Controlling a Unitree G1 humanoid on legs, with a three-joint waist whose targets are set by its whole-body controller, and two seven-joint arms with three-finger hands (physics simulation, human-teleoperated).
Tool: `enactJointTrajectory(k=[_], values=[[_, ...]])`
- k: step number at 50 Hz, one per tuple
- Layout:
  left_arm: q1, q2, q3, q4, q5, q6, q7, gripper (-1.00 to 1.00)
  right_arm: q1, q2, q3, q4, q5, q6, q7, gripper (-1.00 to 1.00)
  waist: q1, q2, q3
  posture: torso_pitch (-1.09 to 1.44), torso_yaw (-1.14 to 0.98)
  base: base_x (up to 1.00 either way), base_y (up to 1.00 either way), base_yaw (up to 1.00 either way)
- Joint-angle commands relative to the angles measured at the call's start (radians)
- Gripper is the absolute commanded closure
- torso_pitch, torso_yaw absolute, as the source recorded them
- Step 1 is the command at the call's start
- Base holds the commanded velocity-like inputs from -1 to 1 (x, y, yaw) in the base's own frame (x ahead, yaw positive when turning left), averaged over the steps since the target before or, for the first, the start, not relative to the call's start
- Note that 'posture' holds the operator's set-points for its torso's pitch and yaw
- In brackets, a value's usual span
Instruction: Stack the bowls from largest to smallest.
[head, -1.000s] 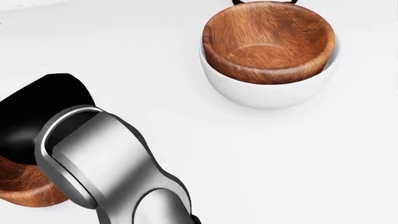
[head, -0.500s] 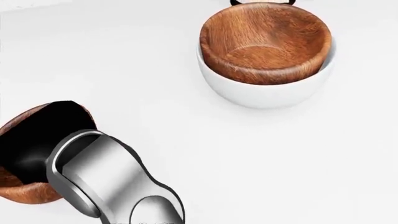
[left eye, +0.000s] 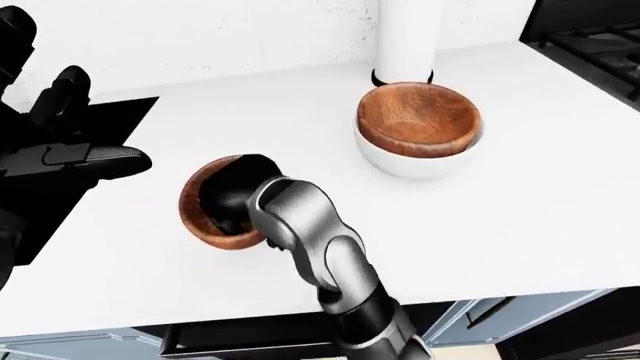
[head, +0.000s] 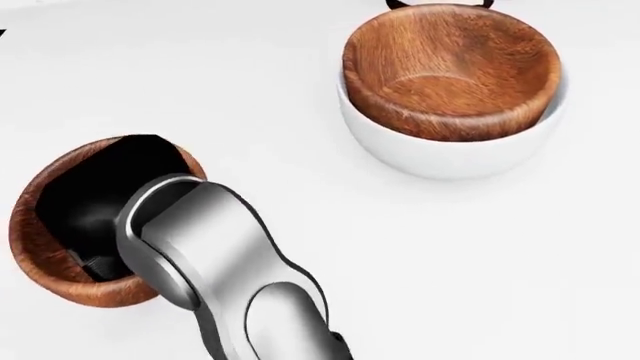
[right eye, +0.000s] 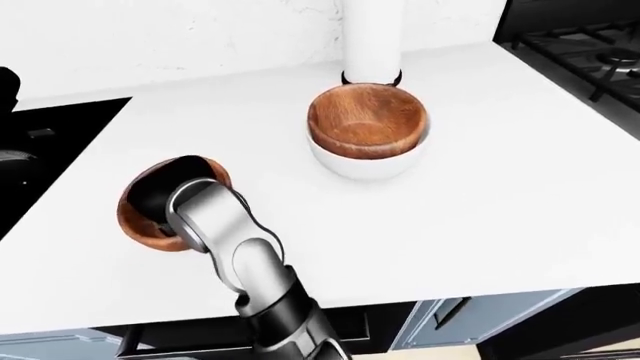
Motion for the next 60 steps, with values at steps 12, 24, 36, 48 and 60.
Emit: enactJointTrajectory(k=[12, 24, 36, 48, 60], values=[[-0.023, 0.017, 0.016, -0.018, 0.004, -0.023, 0.010, -1.00, -0.176, -0.054, -0.059, -0.211, 0.077, 0.070, 0.157, 1.00, -0.009, 0.006, -0.019, 0.00, 0.00, 0.00, 0.00, 0.00], [-0.040, 0.031, 0.000, -0.037, -0.039, -0.019, 0.056, -1.00, -0.391, -0.275, -0.184, -0.346, 0.199, 0.187, 0.352, 1.00, -0.010, -0.004, -0.007, 0.00, 0.00, 0.00, 0.00, 0.00], [-0.022, -0.065, -0.089, -0.109, 0.079, 0.001, 0.020, -1.00, -0.484, -0.552, -0.270, -0.248, 0.335, 0.260, 0.324, 1.00, -0.005, -0.019, -0.004, 0.00, 0.00, 0.00, 0.00, 0.00], [-0.066, -0.156, -0.120, -0.147, 0.197, 0.089, -0.046, -1.00, -0.484, -0.691, -0.300, -0.090, 0.307, 0.221, 0.191, 1.00, 0.004, -0.033, -0.010, 0.00, 0.00, 0.00, 0.00, 0.00], [-0.072, -0.178, -0.107, -0.149, 0.224, 0.103, -0.068, -1.00, -0.466, -0.764, -0.326, 0.004, 0.248, 0.242, 0.139, 1.00, 0.012, -0.047, -0.013, 0.00, 0.00, 0.00, 0.00, 0.00]])
